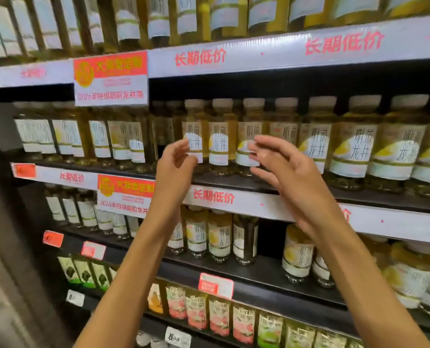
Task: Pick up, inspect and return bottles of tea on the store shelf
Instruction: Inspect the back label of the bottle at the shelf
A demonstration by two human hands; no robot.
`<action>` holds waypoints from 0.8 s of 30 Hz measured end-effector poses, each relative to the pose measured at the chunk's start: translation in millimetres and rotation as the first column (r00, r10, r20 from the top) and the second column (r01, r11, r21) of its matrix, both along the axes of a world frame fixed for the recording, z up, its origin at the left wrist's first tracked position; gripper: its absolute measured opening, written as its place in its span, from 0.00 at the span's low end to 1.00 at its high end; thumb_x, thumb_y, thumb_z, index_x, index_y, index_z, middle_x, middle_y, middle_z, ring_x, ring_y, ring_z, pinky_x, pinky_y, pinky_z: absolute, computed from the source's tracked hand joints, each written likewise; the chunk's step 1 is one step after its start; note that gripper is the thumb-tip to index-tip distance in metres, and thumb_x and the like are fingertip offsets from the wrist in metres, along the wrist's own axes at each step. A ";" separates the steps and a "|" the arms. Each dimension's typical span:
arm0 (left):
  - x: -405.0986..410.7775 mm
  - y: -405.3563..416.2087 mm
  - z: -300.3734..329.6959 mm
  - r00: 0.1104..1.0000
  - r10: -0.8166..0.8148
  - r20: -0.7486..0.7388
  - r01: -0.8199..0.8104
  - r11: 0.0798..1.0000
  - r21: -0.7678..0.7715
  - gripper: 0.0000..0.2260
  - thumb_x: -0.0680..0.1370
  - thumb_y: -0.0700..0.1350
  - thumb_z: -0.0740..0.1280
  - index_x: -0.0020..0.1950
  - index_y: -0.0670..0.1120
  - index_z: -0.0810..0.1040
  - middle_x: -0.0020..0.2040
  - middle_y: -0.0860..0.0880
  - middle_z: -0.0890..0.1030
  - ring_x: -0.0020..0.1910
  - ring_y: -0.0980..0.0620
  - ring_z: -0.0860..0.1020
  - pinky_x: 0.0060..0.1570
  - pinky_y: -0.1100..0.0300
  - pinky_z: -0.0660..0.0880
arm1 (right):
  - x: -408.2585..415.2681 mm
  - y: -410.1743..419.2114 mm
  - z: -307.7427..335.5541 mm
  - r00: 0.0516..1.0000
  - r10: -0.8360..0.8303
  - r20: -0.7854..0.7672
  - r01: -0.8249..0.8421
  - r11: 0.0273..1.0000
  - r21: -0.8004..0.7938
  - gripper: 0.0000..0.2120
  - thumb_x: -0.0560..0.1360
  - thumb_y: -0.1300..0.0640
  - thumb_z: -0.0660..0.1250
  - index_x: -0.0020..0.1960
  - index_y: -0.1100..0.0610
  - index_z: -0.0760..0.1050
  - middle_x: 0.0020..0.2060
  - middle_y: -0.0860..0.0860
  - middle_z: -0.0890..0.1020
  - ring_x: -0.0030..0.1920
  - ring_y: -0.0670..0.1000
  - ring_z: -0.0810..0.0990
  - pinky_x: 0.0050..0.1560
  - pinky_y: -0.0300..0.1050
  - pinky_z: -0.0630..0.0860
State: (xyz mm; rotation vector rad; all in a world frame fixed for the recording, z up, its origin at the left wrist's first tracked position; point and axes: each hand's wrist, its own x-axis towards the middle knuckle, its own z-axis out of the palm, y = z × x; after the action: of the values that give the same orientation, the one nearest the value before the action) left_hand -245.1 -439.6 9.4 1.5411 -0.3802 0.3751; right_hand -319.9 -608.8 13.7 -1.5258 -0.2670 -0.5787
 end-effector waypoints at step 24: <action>81.0 9.9 8.1 0.997 0.070 0.044 -0.081 0.941 0.328 0.28 0.70 0.44 0.76 0.67 0.42 0.71 0.60 0.45 0.78 0.57 0.49 0.78 0.58 0.52 0.77 | 128.2 63.3 73.0 0.872 -0.370 0.320 0.469 0.446 -0.762 0.20 0.79 0.44 0.60 0.62 0.58 0.73 0.49 0.53 0.80 0.49 0.50 0.79 0.50 0.46 0.76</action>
State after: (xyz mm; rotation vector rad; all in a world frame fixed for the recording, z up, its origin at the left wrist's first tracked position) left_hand -164.1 -429.8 17.5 1.8838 -0.4255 0.4109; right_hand -191.6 -545.5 86.6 -2.5485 -0.2500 -1.0312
